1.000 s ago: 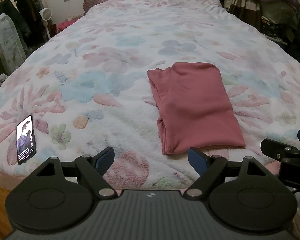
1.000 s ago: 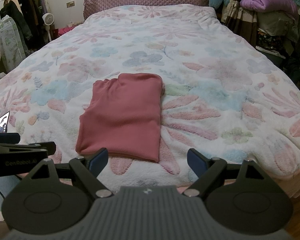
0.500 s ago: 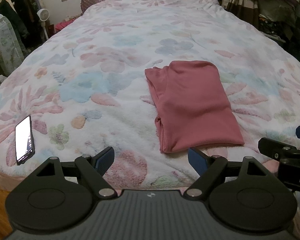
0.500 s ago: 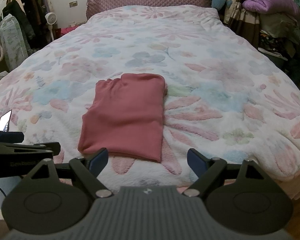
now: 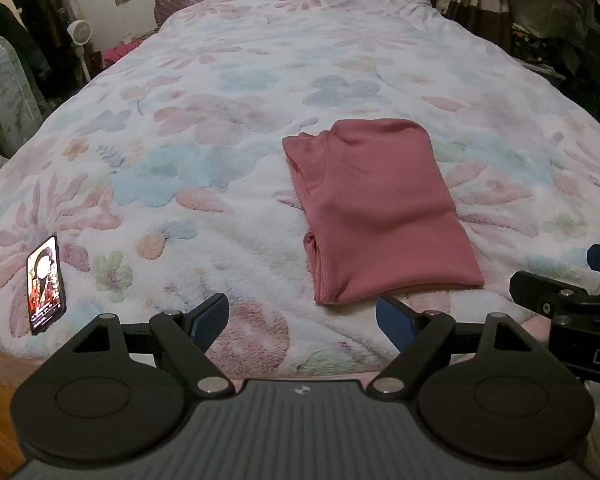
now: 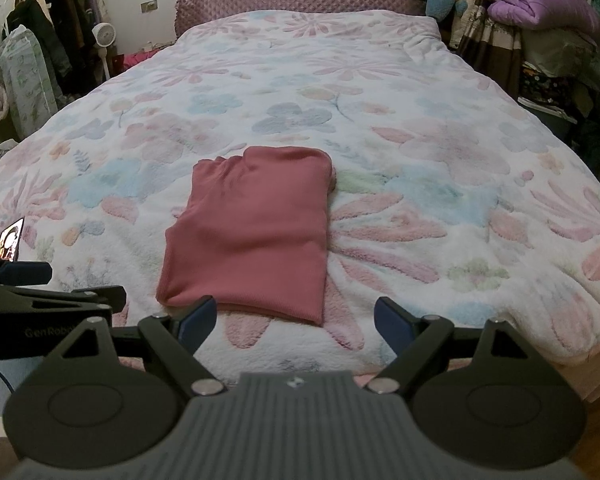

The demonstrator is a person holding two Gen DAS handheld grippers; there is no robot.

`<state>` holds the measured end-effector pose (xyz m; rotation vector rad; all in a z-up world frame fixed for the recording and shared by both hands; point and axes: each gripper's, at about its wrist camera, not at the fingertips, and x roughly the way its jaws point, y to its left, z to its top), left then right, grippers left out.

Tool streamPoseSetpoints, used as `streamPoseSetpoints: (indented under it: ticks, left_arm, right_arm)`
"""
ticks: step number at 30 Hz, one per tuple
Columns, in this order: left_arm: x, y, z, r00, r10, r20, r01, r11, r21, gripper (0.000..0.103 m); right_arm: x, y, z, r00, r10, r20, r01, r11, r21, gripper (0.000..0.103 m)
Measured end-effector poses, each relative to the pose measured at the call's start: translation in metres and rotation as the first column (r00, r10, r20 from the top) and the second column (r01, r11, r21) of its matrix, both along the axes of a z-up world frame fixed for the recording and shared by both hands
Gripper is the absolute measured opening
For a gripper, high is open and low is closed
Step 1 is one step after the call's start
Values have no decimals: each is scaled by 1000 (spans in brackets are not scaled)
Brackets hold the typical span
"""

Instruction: Fold small clothes

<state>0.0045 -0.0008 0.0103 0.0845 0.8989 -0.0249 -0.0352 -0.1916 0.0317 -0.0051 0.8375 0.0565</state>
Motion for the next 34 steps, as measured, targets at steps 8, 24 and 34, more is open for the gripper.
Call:
streamPoseSetpoints:
  ticks: [8, 24, 34]
  left_arm:
    - [0, -2, 0, 1000, 2, 0, -2, 1000, 3, 97]
    - [-2, 3, 2, 1000, -20, 23, 20, 1000, 4, 96]
    - [-2, 8, 2, 999, -18, 26, 18, 1000, -1, 96]
  right_arm:
    - [1, 0, 0, 1000, 5, 1, -5, 1000, -3, 82]
    - [2, -1, 0, 1000, 16, 7, -16, 1000, -10, 82]
    - [2, -1, 0, 1000, 16, 7, -16, 1000, -10, 82]
